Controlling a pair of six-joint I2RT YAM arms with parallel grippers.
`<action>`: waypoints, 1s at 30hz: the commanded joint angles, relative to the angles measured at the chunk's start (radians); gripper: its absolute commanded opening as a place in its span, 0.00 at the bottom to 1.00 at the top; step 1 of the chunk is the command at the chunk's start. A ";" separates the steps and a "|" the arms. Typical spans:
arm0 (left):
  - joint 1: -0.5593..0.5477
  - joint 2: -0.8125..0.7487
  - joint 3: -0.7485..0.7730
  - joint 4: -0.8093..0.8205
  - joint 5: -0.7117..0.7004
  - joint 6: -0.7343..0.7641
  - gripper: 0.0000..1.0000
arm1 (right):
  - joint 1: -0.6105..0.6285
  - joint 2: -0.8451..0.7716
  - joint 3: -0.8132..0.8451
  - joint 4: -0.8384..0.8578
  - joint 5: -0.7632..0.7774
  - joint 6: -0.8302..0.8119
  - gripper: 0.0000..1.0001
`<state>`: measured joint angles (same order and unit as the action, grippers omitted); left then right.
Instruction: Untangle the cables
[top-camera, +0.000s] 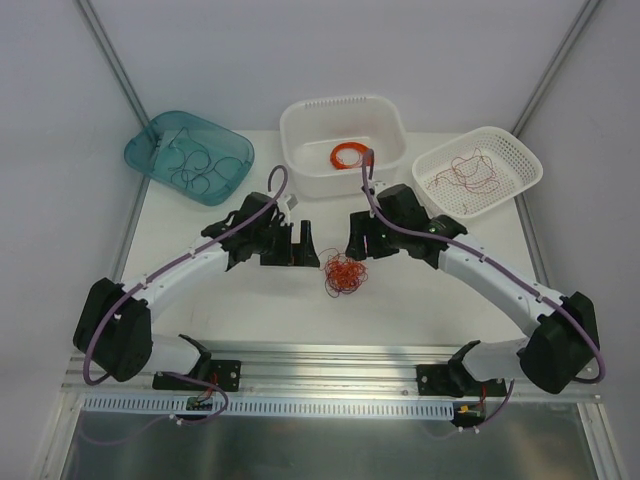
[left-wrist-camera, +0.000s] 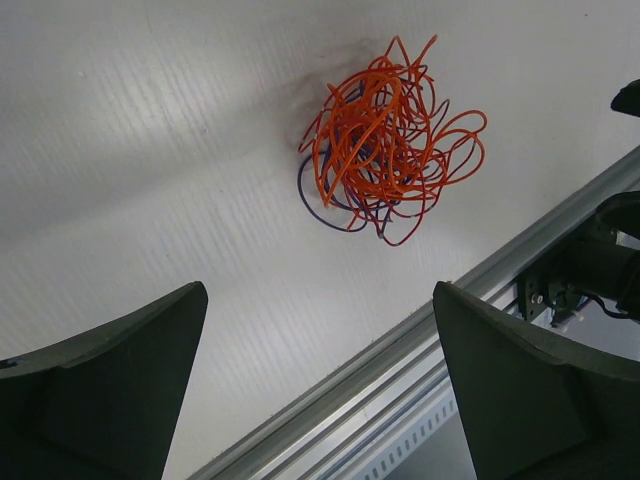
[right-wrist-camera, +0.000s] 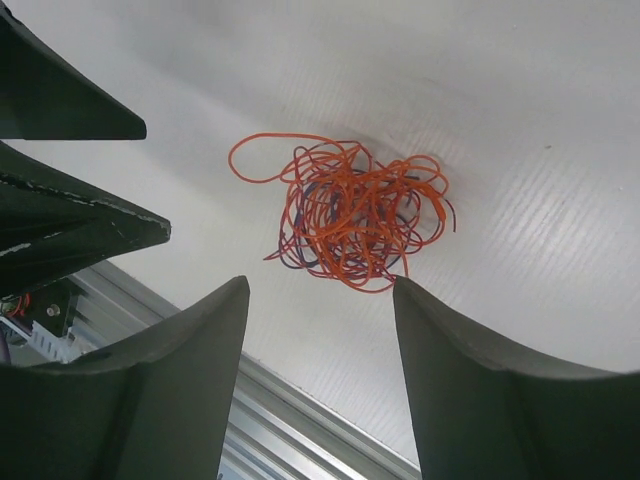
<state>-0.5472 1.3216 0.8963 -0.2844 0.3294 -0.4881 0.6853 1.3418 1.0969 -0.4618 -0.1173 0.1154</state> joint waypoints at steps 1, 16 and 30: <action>-0.020 0.042 0.047 0.045 0.019 -0.032 0.97 | 0.002 -0.018 -0.026 -0.051 0.045 -0.025 0.63; -0.020 0.002 -0.083 0.047 -0.092 -0.135 0.94 | 0.149 0.244 0.037 0.037 0.094 -0.152 0.60; -0.022 -0.131 -0.188 0.089 -0.089 -0.043 0.95 | 0.086 0.278 0.060 0.109 -0.013 -0.071 0.01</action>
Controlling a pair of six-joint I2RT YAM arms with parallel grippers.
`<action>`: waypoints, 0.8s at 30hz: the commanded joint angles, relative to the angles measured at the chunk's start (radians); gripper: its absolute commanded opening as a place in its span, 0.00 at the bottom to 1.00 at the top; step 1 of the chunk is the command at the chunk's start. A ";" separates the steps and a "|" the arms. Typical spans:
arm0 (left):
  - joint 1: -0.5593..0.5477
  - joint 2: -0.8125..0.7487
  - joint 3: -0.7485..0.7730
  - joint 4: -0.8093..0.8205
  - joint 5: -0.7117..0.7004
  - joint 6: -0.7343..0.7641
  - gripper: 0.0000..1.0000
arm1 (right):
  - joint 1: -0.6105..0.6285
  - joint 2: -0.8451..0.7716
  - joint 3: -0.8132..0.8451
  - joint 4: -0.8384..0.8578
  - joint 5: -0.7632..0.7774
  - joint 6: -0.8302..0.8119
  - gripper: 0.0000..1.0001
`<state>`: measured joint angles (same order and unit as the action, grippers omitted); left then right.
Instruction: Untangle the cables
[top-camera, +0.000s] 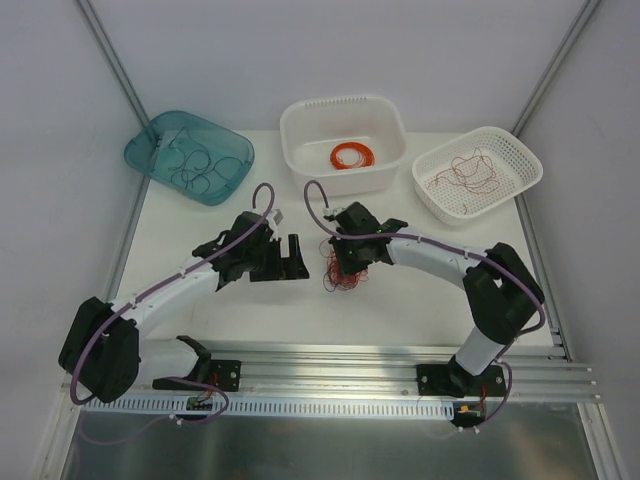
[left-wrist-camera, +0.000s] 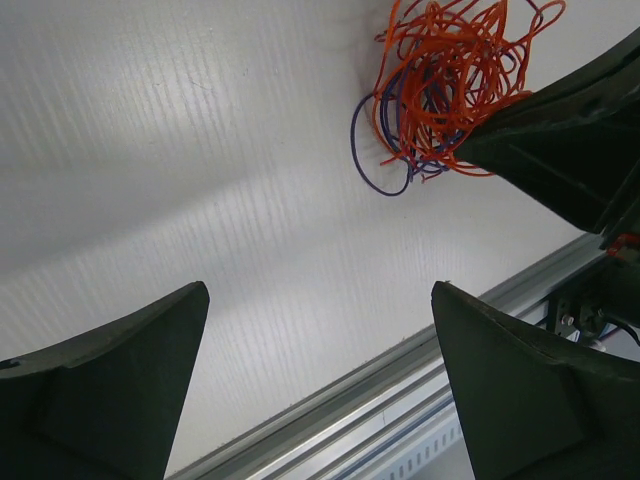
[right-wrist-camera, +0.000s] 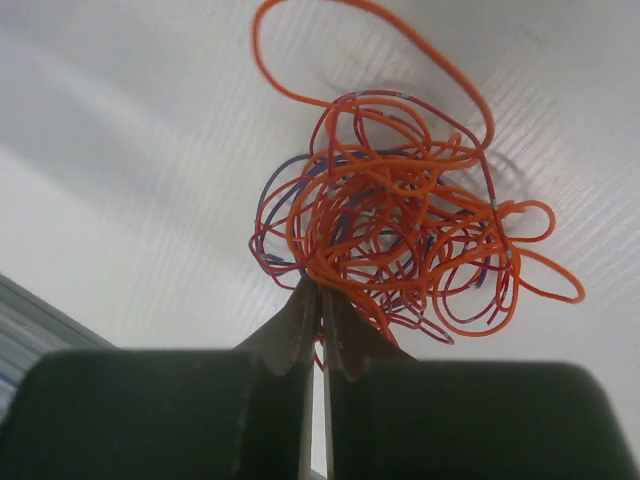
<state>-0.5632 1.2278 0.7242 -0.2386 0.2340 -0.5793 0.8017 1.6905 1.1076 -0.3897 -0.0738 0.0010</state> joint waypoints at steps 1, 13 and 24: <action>-0.006 -0.039 -0.017 0.053 0.010 0.050 0.95 | -0.041 -0.098 0.047 0.038 -0.084 0.069 0.01; -0.009 0.033 0.014 0.200 0.108 0.010 0.90 | -0.140 -0.244 0.057 0.097 -0.230 0.220 0.01; -0.082 -0.027 -0.180 0.666 0.102 0.203 0.79 | -0.177 -0.299 0.047 0.155 -0.308 0.376 0.01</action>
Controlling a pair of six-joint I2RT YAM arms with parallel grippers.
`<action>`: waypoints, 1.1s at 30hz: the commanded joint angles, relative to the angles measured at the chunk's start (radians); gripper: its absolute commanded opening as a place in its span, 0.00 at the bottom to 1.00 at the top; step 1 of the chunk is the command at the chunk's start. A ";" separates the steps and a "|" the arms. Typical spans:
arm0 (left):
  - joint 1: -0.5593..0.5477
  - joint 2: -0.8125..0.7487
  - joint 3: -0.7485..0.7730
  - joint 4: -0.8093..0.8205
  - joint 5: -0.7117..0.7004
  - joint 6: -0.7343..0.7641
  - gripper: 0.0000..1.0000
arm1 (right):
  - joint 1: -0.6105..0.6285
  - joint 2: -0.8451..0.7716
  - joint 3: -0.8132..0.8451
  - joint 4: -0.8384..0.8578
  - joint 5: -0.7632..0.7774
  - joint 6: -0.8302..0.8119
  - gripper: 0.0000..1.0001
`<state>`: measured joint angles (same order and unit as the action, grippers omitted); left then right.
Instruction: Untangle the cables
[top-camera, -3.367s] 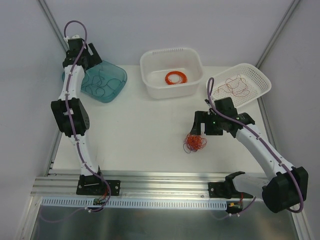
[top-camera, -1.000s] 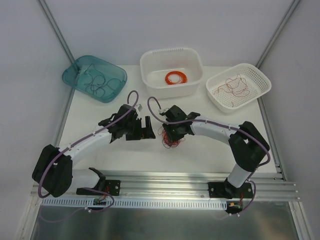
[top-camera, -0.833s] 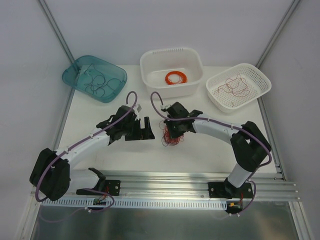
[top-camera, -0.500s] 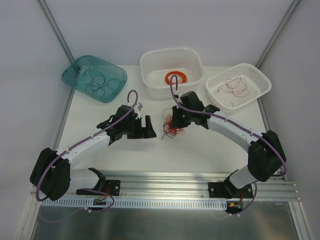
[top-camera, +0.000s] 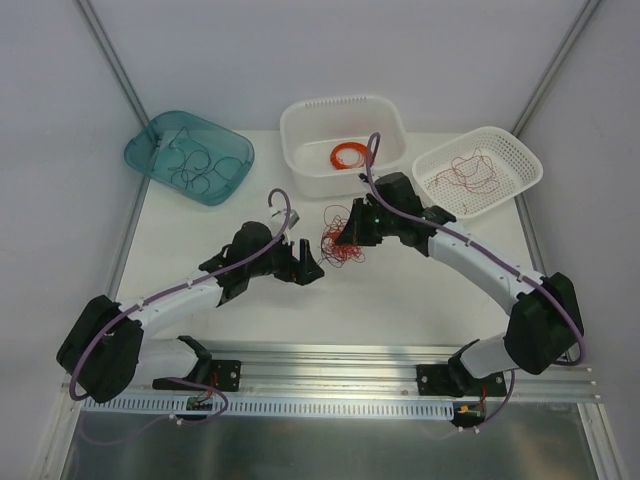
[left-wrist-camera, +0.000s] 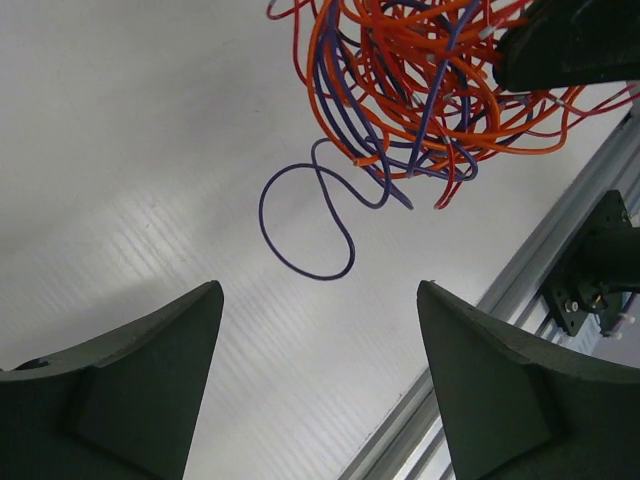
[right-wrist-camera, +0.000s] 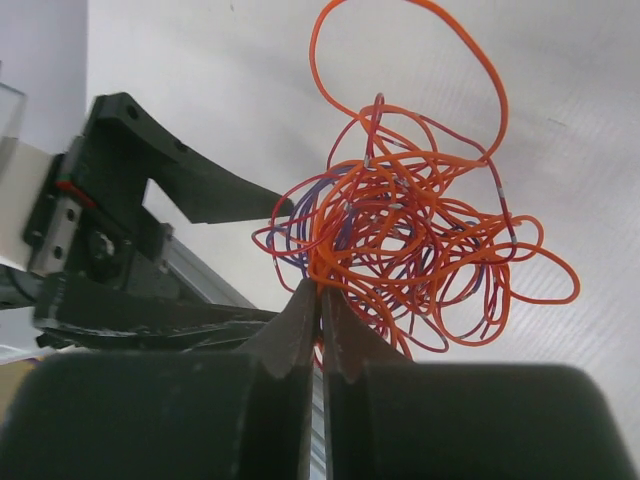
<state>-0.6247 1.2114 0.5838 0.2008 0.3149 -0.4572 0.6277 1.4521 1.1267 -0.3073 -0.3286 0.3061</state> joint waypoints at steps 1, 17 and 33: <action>-0.026 -0.003 -0.047 0.227 0.021 0.094 0.79 | -0.003 -0.065 0.028 0.079 -0.056 0.079 0.01; -0.070 0.069 -0.049 0.367 -0.070 0.241 0.21 | -0.003 -0.119 -0.013 0.126 -0.109 0.125 0.01; 0.239 -0.251 -0.026 -0.222 -0.415 -0.014 0.00 | -0.242 -0.251 -0.153 -0.065 0.034 -0.002 0.01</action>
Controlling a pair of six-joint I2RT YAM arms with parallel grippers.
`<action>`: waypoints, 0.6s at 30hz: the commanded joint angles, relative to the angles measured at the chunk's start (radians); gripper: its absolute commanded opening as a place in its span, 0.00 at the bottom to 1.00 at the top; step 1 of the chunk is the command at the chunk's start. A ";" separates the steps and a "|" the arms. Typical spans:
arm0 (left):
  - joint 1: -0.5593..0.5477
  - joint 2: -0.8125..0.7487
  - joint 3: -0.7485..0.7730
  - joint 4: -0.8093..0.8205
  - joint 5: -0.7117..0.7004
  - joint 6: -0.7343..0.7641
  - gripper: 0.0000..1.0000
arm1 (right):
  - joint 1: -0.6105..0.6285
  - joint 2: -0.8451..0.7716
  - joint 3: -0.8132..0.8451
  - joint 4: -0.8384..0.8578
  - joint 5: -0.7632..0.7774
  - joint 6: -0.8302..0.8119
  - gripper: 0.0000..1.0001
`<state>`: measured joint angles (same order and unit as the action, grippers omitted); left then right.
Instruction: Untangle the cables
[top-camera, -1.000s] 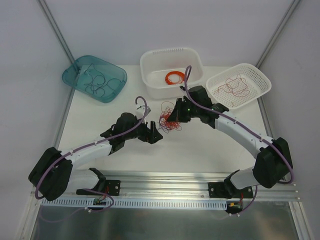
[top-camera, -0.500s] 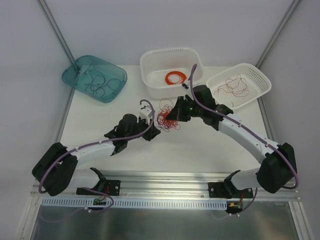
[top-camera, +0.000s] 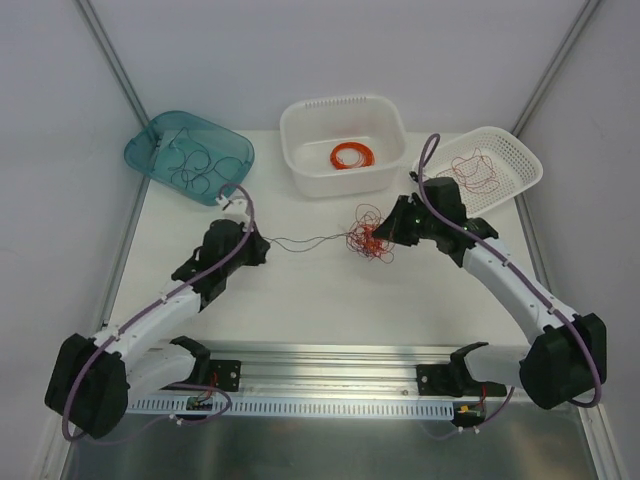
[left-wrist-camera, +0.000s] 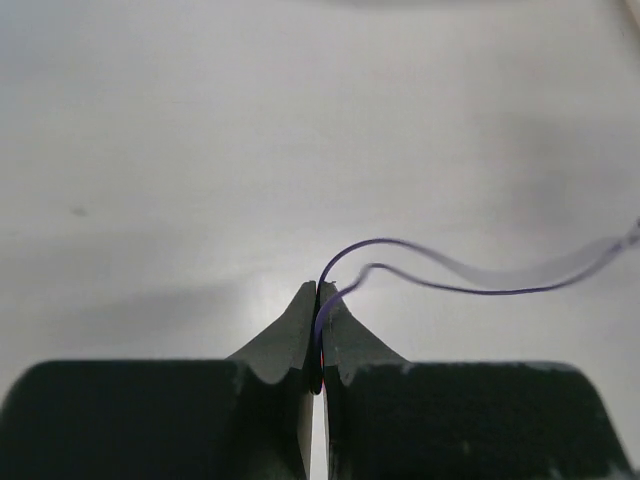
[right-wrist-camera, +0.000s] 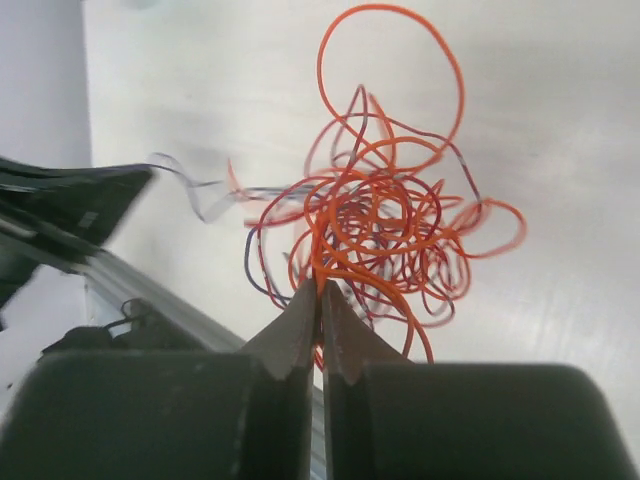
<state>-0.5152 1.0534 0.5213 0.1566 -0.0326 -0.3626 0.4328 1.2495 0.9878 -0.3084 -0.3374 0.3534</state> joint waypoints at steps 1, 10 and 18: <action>0.174 -0.114 0.048 -0.208 -0.061 -0.122 0.00 | -0.060 -0.051 -0.017 -0.080 0.052 -0.060 0.01; 0.395 -0.133 0.472 -0.551 -0.180 0.006 0.00 | -0.186 -0.085 -0.084 -0.198 0.132 -0.102 0.01; 0.445 -0.018 0.756 -0.684 -0.299 0.163 0.00 | -0.255 -0.073 -0.136 -0.264 0.175 -0.136 0.01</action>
<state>-0.0956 0.9966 1.2118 -0.4213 -0.2535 -0.2871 0.2111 1.1942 0.8677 -0.5358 -0.1993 0.2436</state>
